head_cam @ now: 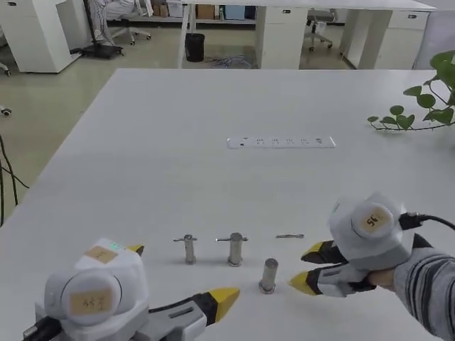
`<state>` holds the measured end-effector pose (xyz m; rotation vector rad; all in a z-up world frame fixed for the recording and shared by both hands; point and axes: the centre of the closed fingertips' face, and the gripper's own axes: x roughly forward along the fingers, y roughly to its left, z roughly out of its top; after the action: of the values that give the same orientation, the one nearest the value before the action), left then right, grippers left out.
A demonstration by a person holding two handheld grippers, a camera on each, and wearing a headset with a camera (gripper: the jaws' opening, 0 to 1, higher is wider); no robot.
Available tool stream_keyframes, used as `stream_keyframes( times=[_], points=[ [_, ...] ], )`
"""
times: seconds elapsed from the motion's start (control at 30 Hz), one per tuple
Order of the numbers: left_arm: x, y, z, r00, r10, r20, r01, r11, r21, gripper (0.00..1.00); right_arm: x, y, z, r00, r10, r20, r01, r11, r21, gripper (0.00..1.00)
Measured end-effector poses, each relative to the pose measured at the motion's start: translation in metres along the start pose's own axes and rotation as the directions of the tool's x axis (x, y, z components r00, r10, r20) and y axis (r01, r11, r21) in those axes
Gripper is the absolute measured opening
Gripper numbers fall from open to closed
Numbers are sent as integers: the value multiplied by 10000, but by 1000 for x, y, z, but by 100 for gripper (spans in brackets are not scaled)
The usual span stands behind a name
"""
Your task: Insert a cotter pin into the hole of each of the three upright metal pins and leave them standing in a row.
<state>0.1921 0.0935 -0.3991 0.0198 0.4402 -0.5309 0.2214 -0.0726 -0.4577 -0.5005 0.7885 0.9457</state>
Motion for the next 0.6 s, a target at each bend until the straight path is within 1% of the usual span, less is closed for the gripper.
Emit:
stream_keyframes(
  times=[0.03,0.1,0.2,0.27,0.3,0.37,0.43,0.6],
  points=[
    [0,0,0,10000,5,6,-5,10000,8,95,-1,-3,-1,9999,42,-150,-46,9998,-207,25],
    [0,1,1,10000,19,27,-19,10000,30,95,-2,-14,-4,9986,-80,-520,51,9984,-555,25],
    [0,2,1,10000,35,38,-35,10000,30,95,-1,-23,-4,9963,-63,-854,-22,9951,-990,23],
    [1,2,2,10000,22,44,-22,10000,16,95,0,-33,-5,9929,-134,-1179,-23,9913,-1319,23],
    [0,2,2,10000,26,49,-26,10000,40,95,1,-35,-4,9931,-96,-1168,-65,9905,-1370,23],
    [0,2,3,10000,23,86,-24,9999,102,95,4,-43,-3,9916,-12,-1291,-175,9895,-1434,22],
    [0,3,3,10000,32,82,-33,9999,139,94,6,-50,-2,9897,45,-1427,-284,9859,-1652,21],
    [0,4,3,10000,34,71,-35,9999,106,94,15,-61,0,9845,244,-1736,-595,9780,-1999,19]
  ],
)
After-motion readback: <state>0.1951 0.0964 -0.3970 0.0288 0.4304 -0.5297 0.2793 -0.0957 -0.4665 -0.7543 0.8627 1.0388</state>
